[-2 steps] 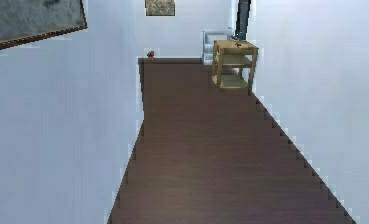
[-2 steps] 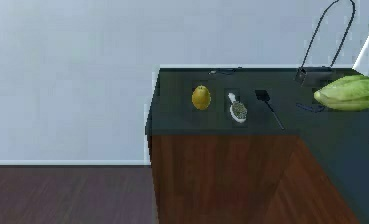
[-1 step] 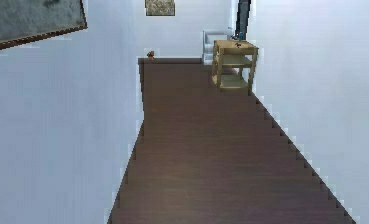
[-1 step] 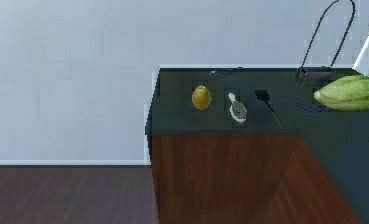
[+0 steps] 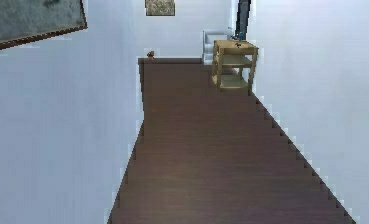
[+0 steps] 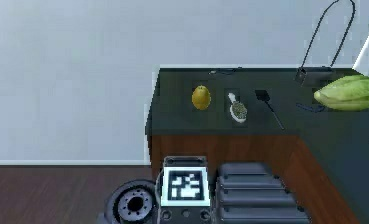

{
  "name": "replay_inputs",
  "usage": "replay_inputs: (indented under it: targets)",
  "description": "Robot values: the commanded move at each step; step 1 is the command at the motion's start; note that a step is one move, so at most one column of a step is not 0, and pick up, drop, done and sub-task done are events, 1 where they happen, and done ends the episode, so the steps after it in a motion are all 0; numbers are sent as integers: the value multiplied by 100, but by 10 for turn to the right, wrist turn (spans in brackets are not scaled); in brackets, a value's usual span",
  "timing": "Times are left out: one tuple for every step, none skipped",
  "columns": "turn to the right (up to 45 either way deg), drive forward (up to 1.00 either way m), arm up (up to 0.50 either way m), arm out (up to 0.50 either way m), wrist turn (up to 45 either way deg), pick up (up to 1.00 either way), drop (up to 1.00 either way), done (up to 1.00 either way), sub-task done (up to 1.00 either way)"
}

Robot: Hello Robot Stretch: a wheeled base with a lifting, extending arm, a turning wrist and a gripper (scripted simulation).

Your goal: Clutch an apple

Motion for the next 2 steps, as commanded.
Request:
replay_inputs:
  targets:
    - [0, 0, 0, 46, 0, 0, 0, 0, 0]
    - [0, 0, 0, 0, 450, 0, 0, 0, 0]
